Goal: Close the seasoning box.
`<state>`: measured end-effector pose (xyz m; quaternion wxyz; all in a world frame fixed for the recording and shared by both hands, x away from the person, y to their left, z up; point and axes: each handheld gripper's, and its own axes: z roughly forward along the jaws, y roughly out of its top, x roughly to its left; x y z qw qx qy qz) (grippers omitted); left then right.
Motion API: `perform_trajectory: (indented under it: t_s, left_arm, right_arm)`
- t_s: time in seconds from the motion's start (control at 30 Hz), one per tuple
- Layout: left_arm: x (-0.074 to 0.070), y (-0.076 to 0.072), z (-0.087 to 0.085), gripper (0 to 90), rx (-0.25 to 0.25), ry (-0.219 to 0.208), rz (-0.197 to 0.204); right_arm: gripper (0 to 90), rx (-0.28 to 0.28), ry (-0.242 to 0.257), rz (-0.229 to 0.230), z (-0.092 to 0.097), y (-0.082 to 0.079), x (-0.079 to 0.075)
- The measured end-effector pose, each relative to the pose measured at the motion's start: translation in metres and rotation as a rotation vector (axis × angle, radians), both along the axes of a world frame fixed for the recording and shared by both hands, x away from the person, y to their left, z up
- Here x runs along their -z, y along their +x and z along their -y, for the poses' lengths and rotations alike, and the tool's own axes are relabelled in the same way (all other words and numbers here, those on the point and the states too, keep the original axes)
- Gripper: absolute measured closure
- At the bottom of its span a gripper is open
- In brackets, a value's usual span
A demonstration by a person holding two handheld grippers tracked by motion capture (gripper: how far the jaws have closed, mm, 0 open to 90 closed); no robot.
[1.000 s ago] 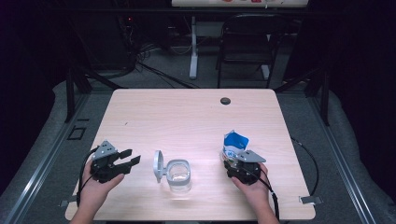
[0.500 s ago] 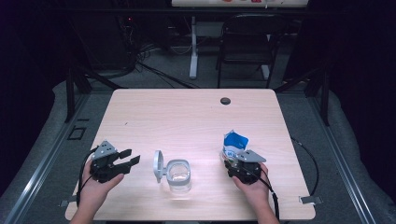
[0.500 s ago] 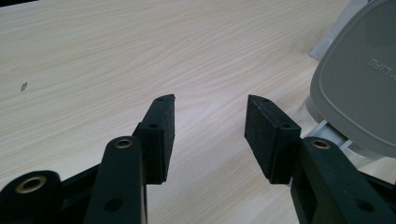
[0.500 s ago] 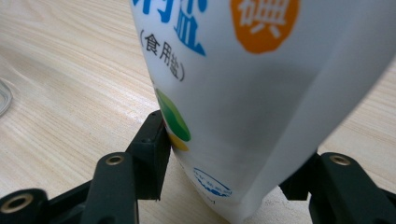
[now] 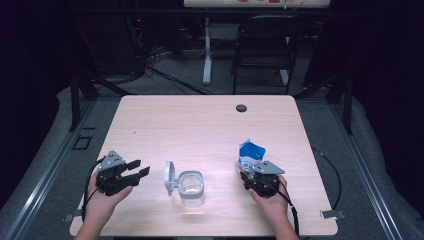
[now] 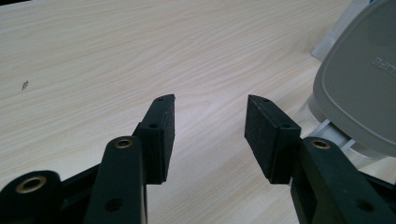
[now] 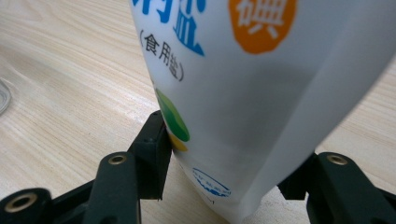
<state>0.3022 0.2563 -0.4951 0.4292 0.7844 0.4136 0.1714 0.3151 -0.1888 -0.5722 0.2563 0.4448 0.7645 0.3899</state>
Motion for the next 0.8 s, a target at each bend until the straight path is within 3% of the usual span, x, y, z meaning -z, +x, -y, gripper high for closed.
perform_trajectory:
  t_s: [0.8]
  left_arm:
    - [-0.0014, -0.0002, -0.0018, 53.3, -0.005, 0.001, 0.003]
  right_arm:
    - [46.9, 0.0, -0.017, 0.004, 0.0007, -0.0011, -0.0016]
